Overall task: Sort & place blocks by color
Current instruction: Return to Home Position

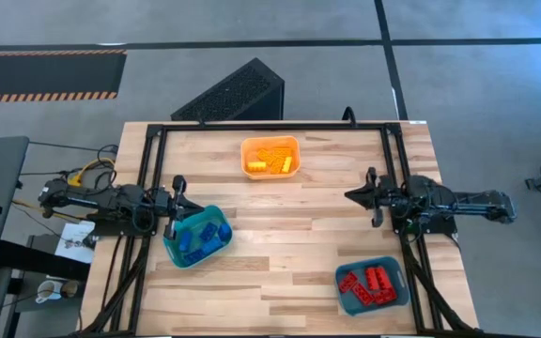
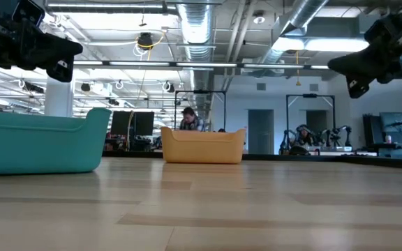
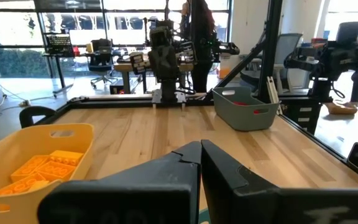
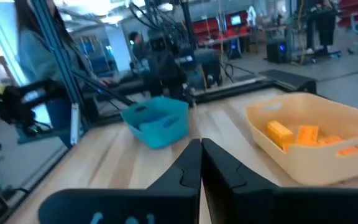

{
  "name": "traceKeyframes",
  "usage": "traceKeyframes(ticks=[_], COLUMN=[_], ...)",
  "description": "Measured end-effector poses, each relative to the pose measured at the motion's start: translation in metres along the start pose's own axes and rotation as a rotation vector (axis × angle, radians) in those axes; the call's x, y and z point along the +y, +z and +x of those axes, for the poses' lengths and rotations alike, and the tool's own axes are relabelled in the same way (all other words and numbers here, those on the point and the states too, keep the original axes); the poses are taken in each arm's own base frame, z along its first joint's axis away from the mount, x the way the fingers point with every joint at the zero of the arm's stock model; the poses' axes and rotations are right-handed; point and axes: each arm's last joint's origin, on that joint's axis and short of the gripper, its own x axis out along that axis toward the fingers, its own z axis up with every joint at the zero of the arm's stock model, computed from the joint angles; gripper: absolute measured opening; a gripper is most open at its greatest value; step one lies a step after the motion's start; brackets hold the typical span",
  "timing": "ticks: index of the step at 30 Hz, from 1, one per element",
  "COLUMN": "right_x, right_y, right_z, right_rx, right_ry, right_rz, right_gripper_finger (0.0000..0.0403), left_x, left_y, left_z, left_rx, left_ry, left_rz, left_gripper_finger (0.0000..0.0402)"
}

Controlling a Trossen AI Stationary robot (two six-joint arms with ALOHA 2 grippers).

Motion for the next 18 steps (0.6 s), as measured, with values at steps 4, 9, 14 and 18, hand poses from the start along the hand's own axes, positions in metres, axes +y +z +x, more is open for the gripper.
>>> traceKeyframes(ticks=[4,9,14,18], right_x=[-0.0007,-0.0028,-0.0033,-0.0033], right_y=[0.0027,0.0007,0.0006,0.0007], right_z=[0.0000,0.0001,0.0001,0.0001], right_rx=[-0.027,-0.007,-0.005,-0.006], right_ry=[-0.006,-0.027,-0.032,-0.031], right_rz=[-0.001,-0.002,-0.002,-0.002], right_gripper_finger=[0.0033,0.0031,0.0034,0.0032], left_x=[0.0000,0.0000,0.0000,0.0000], left_y=[-0.0002,-0.0002,-0.0003,-0.0002], left_z=[0.0002,0.0001,0.0002,0.0001], left_rx=[0.002,0.002,0.003,0.002], left_ry=[0.000,-0.001,-0.001,-0.001], left_rz=[0.000,0.000,0.000,0.000], left_gripper_finger=[0.0000,0.0000,0.0000,0.0000])
